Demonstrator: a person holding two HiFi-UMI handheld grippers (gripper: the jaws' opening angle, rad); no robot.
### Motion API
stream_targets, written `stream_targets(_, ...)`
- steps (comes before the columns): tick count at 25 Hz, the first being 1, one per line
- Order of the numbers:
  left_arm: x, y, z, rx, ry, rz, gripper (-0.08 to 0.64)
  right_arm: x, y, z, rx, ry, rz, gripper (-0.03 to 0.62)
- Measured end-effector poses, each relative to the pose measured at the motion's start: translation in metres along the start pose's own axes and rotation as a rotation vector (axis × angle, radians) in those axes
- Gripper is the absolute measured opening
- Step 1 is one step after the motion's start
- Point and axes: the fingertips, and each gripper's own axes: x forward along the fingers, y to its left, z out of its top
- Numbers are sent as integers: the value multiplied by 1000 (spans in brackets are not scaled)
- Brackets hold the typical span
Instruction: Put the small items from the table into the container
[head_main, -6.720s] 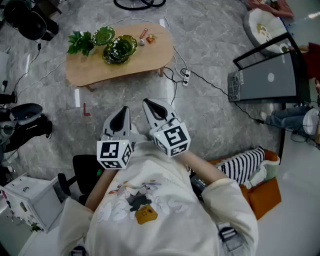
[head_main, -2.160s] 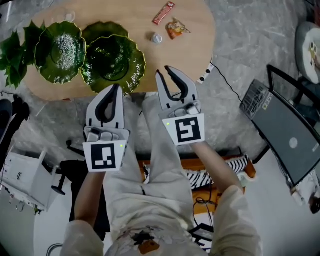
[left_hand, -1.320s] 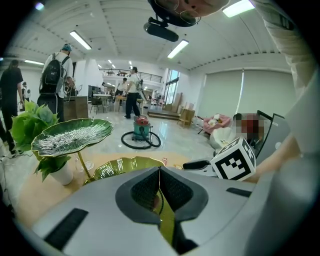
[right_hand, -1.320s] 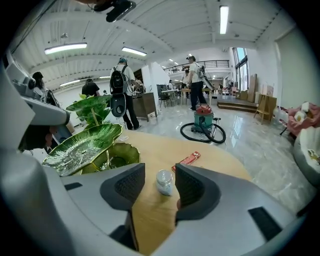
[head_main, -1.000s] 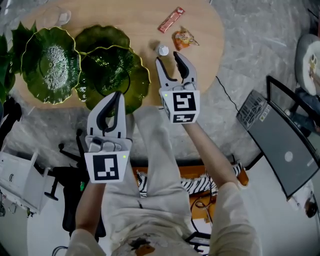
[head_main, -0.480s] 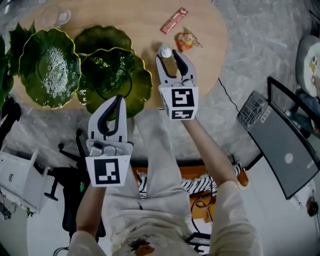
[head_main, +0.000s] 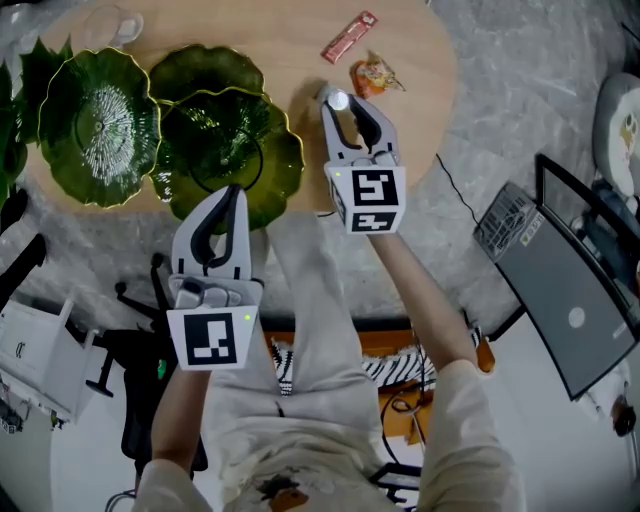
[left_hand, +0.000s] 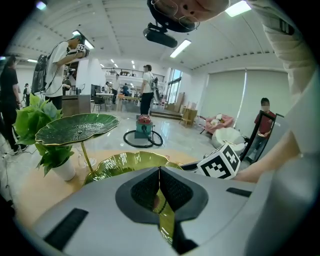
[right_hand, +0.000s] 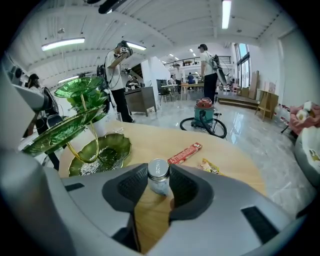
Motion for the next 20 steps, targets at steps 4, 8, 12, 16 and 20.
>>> stream_targets(4,-4,-3,4,10,-3,5,9,-13,-3,4,-21,-6,-1,137)
stream_targets(8,-11,-5,16,18,-28,14,9,-30,2,22,-32,-38,11,137)
stream_targets(12,-18,-11,29,24,-52,21,9,-51,4,36,-54,-53,20,137)
stream_targets(16,-29,-12,41,20,-66,38,9,-73,13,59,-59,-87,32,137)
stream_targets(20,-43,-16,53,16,-75,41,9,-98,25,84,-80,-124,46,137)
